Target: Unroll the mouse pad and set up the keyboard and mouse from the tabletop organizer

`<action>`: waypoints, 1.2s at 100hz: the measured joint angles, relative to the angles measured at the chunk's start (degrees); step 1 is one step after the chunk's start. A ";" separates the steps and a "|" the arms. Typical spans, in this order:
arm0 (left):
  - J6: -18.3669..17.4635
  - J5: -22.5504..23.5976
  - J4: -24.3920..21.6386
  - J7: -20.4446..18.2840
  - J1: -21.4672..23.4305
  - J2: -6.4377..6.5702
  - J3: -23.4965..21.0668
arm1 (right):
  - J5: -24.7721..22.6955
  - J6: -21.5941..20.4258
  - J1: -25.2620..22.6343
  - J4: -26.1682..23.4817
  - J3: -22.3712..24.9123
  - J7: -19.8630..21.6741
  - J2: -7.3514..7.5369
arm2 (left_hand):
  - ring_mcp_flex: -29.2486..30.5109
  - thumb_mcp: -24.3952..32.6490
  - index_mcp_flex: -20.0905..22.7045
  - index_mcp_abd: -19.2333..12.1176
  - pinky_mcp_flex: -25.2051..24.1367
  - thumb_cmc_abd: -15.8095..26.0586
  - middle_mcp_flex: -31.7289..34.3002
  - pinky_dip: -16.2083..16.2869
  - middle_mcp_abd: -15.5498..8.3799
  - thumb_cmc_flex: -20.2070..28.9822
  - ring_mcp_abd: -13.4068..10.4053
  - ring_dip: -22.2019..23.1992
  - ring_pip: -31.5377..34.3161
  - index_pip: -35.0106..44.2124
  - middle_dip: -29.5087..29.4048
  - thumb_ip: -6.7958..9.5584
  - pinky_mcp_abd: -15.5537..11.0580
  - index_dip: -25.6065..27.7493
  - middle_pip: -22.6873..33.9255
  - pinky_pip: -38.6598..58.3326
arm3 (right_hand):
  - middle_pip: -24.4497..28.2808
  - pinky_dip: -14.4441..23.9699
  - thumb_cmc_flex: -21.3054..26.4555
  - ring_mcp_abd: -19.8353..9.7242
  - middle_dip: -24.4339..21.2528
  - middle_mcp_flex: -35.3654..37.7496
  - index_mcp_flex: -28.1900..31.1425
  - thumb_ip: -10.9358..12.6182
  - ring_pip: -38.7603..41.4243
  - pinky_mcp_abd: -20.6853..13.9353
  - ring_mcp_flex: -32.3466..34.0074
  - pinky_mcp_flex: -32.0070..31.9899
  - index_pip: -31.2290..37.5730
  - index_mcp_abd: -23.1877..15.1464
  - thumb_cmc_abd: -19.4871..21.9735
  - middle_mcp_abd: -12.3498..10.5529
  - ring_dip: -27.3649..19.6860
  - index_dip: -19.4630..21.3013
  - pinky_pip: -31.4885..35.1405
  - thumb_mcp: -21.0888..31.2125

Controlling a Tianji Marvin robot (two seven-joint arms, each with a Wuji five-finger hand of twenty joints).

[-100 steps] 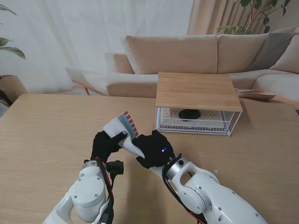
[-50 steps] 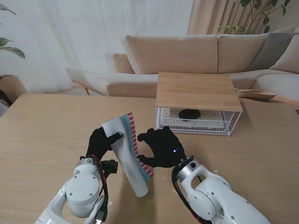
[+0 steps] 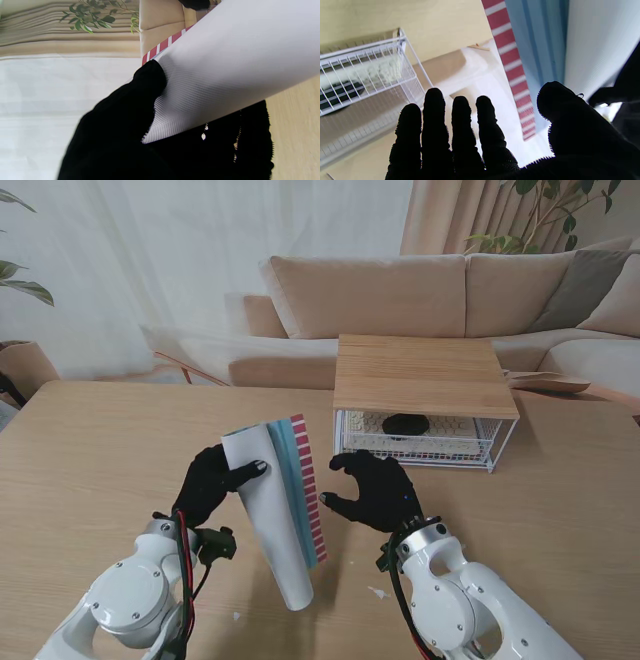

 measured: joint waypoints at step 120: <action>0.29 -4.04 2.68 -0.02 -2.29 0.24 2.68 | 34.53 2.97 8.45 6.88 -4.67 5.51 -4.45 | -0.05 -0.11 0.01 -1.77 -5.52 0.00 0.07 -0.05 -0.79 0.66 -0.85 0.12 -2.15 0.60 0.79 -0.01 -2.06 1.03 -0.49 0.01 | 8.59 4.19 20.08 0.71 10.76 29.31 17.94 -3.42 16.20 4.32 24.01 16.34 24.17 -7.58 -12.46 1.25 7.03 -6.20 7.48 14.61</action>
